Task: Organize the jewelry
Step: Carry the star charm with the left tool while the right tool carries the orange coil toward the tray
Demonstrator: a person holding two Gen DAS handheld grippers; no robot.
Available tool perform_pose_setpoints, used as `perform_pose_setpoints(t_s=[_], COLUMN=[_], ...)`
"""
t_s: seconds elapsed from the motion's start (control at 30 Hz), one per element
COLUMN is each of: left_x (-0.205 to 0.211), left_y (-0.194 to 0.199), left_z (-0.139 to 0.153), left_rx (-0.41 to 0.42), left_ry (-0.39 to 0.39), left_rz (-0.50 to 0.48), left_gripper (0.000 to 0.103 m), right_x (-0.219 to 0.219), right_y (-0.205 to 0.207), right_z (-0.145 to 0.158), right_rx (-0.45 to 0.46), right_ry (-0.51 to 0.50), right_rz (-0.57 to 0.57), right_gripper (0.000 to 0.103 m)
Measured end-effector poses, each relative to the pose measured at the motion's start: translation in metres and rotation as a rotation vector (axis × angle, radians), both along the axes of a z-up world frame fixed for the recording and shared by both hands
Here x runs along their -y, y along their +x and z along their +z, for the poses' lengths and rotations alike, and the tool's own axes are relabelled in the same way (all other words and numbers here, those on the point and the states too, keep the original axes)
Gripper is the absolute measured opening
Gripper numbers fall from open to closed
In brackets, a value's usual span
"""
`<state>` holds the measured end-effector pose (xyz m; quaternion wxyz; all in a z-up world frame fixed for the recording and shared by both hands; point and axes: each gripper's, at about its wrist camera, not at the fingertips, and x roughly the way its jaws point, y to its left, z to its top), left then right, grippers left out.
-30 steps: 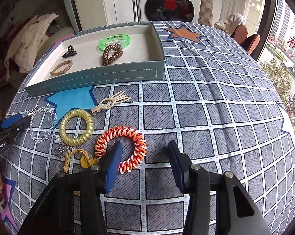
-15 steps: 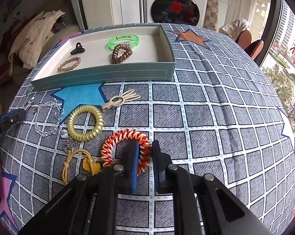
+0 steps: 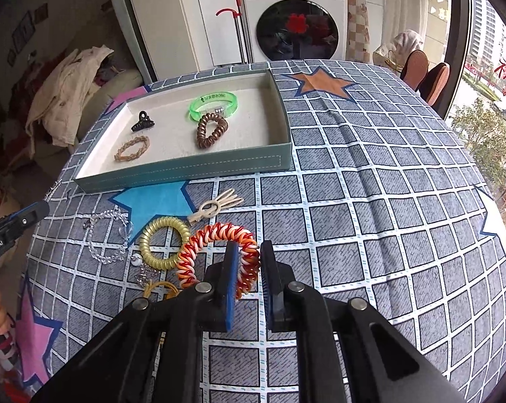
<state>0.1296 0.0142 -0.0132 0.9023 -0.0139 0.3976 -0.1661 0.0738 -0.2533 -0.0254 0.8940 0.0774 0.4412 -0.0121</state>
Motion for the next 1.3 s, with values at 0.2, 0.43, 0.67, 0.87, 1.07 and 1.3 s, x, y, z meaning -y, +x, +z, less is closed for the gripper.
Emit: perform_pose_setpoints(t_s=[0.2,0.43,0.67,0.87,1.07,1.3], left_x=[0.008,0.019,0.04,0.056,0.061,0.069], left_y=[0.012,0.048,0.091,0.12,0.144,0.157], left_z=[0.022,0.041,0.032,0.013,-0.006,-0.03], left_rx=[0.043,0.055,-0.007,-0.068,-0.102,-0.131], left_ry=[0.004,-0.001,0.038,0.085,0.122,0.165], left_rz=[-0.009,-0.021,-0.043,-0.052,-0.026,-0.01], left_gripper=[0.036,0.036,0.036,0.036,0.036,0.036], right_x=[0.003,0.01,0.008,0.006,0.009,0.006], right_y=[0.015,0.05,0.097,0.132,0.157,0.177], right_z=[0.019,0.038,0.038,0.024,0.004,-0.01], right_rx=[0.032,0.059,0.041,0.006,-0.03,-0.044], right_ry=[0.015,0.043,0.032,0.004,-0.028,-0.068], right_rz=[0.014,0.02,0.022,0.014,-0.009,-0.017], right_gripper=[0.014,0.014,0.014,0.014,0.014,0.014])
